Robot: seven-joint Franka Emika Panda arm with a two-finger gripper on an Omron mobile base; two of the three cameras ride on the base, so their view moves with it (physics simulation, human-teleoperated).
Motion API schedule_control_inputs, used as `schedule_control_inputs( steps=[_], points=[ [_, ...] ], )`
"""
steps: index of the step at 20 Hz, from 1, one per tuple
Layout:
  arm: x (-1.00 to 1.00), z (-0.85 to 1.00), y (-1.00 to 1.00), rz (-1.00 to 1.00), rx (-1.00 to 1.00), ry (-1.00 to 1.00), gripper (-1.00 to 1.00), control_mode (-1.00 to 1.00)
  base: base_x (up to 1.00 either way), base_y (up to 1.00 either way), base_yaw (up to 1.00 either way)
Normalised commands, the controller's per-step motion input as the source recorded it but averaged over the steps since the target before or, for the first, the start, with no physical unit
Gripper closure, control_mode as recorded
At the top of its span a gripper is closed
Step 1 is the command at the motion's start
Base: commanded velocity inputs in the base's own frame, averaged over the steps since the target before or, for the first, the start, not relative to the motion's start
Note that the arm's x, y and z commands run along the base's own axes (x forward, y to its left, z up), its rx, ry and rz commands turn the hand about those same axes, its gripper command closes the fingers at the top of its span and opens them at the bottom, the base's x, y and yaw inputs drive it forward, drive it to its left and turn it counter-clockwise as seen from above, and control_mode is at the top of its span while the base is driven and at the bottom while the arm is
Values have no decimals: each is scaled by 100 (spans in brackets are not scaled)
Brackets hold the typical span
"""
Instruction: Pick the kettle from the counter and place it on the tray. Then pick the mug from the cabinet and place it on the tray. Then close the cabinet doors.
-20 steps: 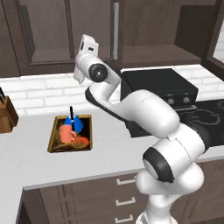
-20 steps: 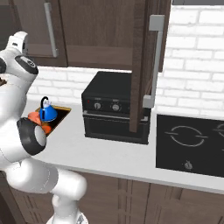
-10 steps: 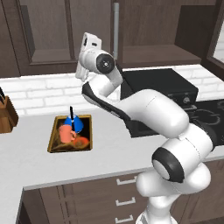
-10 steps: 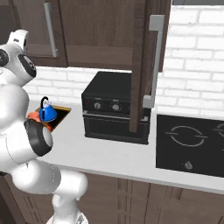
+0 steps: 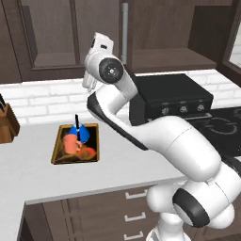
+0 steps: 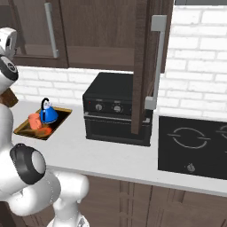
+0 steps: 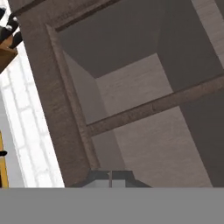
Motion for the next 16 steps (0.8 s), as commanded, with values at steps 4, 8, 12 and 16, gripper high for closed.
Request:
schedule_control_inputs(
  steps=[4, 8, 12, 16],
  points=[
    [-100, 3, -22, -9, 0, 0, 100, -100, 0, 0, 0],
    [-100, 6, -45, -1, 0, 0, 100, -100, 0, 0, 0],
    [-100, 11, -67, 0, 10, 0, 100, -100, 0, 0, 0],
    [-62, 2, -68, 3, 28, -10, 100, -100, 0, 0, 0]
  ],
)
